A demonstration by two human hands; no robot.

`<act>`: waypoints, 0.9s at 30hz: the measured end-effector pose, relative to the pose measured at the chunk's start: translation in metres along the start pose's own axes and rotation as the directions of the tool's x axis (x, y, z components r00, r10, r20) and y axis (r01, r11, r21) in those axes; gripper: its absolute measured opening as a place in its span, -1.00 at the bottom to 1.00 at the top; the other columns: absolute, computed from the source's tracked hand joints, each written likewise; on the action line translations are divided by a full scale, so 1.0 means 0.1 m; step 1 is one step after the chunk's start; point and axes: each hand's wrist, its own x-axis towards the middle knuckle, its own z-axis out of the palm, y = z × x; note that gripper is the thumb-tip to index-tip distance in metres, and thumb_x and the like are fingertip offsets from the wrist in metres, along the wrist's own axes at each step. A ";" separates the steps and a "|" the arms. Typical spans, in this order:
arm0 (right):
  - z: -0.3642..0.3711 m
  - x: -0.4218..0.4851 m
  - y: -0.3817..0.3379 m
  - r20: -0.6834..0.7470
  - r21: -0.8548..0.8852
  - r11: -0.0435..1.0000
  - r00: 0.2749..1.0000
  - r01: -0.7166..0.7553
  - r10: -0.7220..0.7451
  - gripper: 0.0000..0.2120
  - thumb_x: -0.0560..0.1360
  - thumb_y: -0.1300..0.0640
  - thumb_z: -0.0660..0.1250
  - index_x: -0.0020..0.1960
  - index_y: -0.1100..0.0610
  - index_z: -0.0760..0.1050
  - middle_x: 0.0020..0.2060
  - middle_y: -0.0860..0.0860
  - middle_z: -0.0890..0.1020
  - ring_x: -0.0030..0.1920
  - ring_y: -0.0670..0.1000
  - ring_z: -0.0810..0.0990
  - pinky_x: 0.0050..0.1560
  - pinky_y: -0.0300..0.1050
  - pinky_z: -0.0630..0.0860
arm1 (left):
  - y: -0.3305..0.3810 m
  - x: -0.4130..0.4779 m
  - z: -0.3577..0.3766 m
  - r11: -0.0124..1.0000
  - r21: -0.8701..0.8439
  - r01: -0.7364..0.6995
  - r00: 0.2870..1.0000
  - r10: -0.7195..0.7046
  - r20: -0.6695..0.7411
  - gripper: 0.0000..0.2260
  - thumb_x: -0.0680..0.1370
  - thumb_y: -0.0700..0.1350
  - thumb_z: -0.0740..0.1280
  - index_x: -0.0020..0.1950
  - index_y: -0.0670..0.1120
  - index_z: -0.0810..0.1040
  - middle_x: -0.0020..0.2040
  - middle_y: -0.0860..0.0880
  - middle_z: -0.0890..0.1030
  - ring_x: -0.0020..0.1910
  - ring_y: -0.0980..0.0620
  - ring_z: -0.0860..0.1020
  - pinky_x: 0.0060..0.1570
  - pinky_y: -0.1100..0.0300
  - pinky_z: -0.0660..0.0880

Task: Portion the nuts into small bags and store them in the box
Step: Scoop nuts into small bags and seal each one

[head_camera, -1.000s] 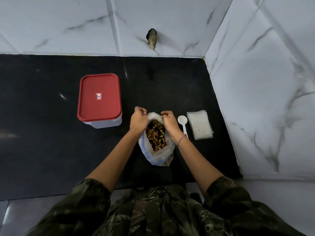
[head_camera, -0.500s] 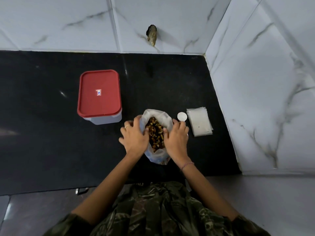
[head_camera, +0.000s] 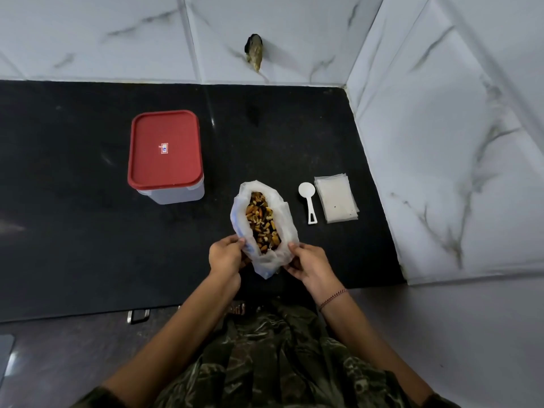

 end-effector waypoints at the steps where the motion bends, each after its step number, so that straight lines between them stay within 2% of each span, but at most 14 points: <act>1: 0.00 0.00 -0.02 0.009 0.082 0.996 0.999 -0.043 0.043 -0.91 0.57 0.30 0.23 0.00 0.28 0.50 -0.20 0.13 0.57 -0.19 0.06 0.56 -0.06 0.02 0.53 | 0.02 0.01 0.00 0.997 -0.052 0.058 0.998 -0.058 0.001 -0.87 0.58 -0.28 0.28 0.10 -0.26 0.56 -0.11 -0.19 0.60 -0.17 -0.10 0.59 -0.15 0.05 0.57; 2: -0.01 -0.01 -0.03 0.018 0.157 0.984 0.997 -0.081 0.080 -0.91 0.57 0.31 0.21 0.00 0.27 0.49 -0.17 0.14 0.57 -0.14 0.09 0.56 -0.01 0.06 0.50 | 0.03 0.03 0.00 0.992 -0.076 0.103 0.995 -0.103 0.004 -0.86 0.58 -0.28 0.27 0.11 -0.26 0.55 -0.15 -0.18 0.58 -0.21 -0.09 0.57 -0.18 0.08 0.55; 4: 0.00 -0.04 -0.05 0.026 0.268 0.955 0.992 -0.126 0.124 -0.89 0.59 0.31 0.17 0.01 0.28 0.47 -0.03 0.18 0.56 0.07 0.17 0.55 0.04 0.12 0.46 | 0.04 0.07 0.00 0.981 -0.109 0.161 0.987 -0.161 0.010 -0.80 0.59 -0.28 0.25 0.18 -0.30 0.52 -0.17 -0.16 0.55 -0.24 -0.07 0.54 -0.23 0.11 0.51; 6: 0.02 -0.05 -0.07 0.027 0.352 0.926 0.990 -0.139 0.138 -0.80 0.60 0.32 0.13 0.17 0.31 0.44 0.07 0.24 0.53 0.25 0.22 0.47 0.05 0.17 0.42 | 0.05 0.09 0.00 0.969 -0.149 0.199 0.980 -0.200 0.006 -0.75 0.60 -0.29 0.19 0.25 -0.34 0.46 -0.19 -0.16 0.51 -0.26 -0.06 0.51 -0.29 0.12 0.47; 8: 0.04 -0.04 -0.09 0.037 0.445 0.883 0.988 -0.149 0.148 -0.71 0.61 0.32 0.10 0.31 0.33 0.36 0.17 0.28 0.51 0.29 0.25 0.43 0.09 0.22 0.40 | 0.07 0.07 0.02 0.950 -0.218 0.222 0.974 -0.225 0.010 -0.72 0.61 -0.31 0.12 0.28 -0.33 0.44 -0.20 -0.16 0.50 -0.26 -0.07 0.49 -0.30 0.11 0.46; 10: 0.06 -0.03 -0.10 0.035 0.500 0.851 0.985 -0.162 0.167 -0.69 0.61 0.33 0.08 0.34 0.33 0.33 0.27 0.30 0.44 0.30 0.27 0.43 0.14 0.24 0.39 | 0.10 0.04 0.03 0.931 -0.295 0.215 0.975 -0.223 0.009 -0.69 0.60 -0.33 0.06 0.28 -0.30 0.45 -0.15 -0.18 0.52 -0.20 -0.11 0.52 -0.18 0.02 0.51; 14: 0.12 0.02 -0.09 -0.030 0.481 0.863 0.980 -0.157 0.195 -0.68 0.62 0.32 0.01 0.33 0.32 0.35 0.27 0.29 0.46 0.28 0.26 0.45 0.11 0.19 0.43 | 0.16 0.02 0.10 0.901 -0.374 0.219 0.970 -0.244 -0.018 -0.67 0.60 -0.29 0.03 0.25 -0.26 0.50 0.13 -0.25 0.56 0.09 -0.22 0.54 0.18 -0.16 0.48; 16: 0.15 0.08 -0.11 -0.046 0.438 0.880 0.973 -0.185 0.227 -0.65 0.62 0.30 -0.02 0.32 0.30 0.39 0.26 0.27 0.48 0.27 0.26 0.46 0.21 0.18 0.44 | 0.20 0.00 0.15 0.902 -0.370 0.221 0.965 -0.256 -0.049 -0.68 0.62 -0.25 0.04 0.24 -0.28 0.51 0.21 -0.26 0.54 0.19 -0.21 0.52 0.27 -0.14 0.43; 18: 0.18 0.12 -0.17 -0.079 0.395 0.891 0.958 -0.223 0.275 -0.63 0.64 0.24 -0.04 0.35 0.30 0.37 0.32 0.25 0.43 0.33 0.24 0.40 0.33 0.15 0.33 | 0.21 0.01 0.19 0.911 -0.355 0.212 0.967 -0.247 -0.056 -0.68 0.65 -0.23 0.03 0.27 -0.28 0.49 0.26 -0.26 0.51 0.26 -0.21 0.48 0.31 -0.10 0.40; 21: 0.21 0.14 -0.21 -0.163 0.159 0.982 0.978 -0.103 0.130 -0.64 0.65 0.27 -0.05 0.37 0.36 0.31 0.35 0.26 0.39 0.36 0.23 0.37 0.36 0.06 0.31 | 0.19 0.02 0.22 0.927 -0.311 0.208 0.970 -0.236 -0.055 -0.66 0.66 -0.22 0.03 0.37 -0.28 0.39 0.31 -0.26 0.47 0.30 -0.19 0.45 0.32 -0.05 0.39; 24: 0.16 0.07 -0.11 -0.196 -0.092 0.993 0.976 0.080 -0.097 -0.69 0.64 0.18 0.04 0.31 0.26 0.36 0.28 0.15 0.44 0.24 0.13 0.47 0.30 0.01 0.40 | 0.08 0.09 0.16 0.951 -0.251 0.181 0.977 -0.202 -0.063 -0.61 0.62 -0.13 0.16 0.43 -0.20 0.32 0.30 -0.20 0.48 0.22 -0.15 0.50 0.20 -0.03 0.48; 25: 0.11 0.03 -0.04 -0.182 -0.210 0.962 0.960 0.174 -0.214 -0.70 0.63 0.13 0.08 0.31 0.21 0.35 0.28 0.09 0.39 0.22 0.06 0.45 0.28 -0.06 0.39 | 0.03 0.08 0.14 0.959 -0.224 0.177 0.978 -0.197 -0.073 -0.59 0.60 -0.09 0.23 0.42 -0.18 0.31 0.27 -0.16 0.49 0.18 -0.12 0.51 0.12 0.00 0.50; 27: 0.00 -0.04 0.09 -0.121 -0.427 0.823 0.878 0.376 -0.464 -0.64 0.59 0.06 0.20 0.33 0.17 0.30 0.24 0.02 0.30 0.20 -0.01 0.40 0.21 -0.16 0.38 | -0.08 0.06 0.08 0.967 -0.177 0.184 0.979 -0.196 -0.052 -0.57 0.56 -0.09 0.34 0.39 -0.17 0.33 0.24 -0.14 0.51 0.13 -0.08 0.53 -0.07 0.09 0.50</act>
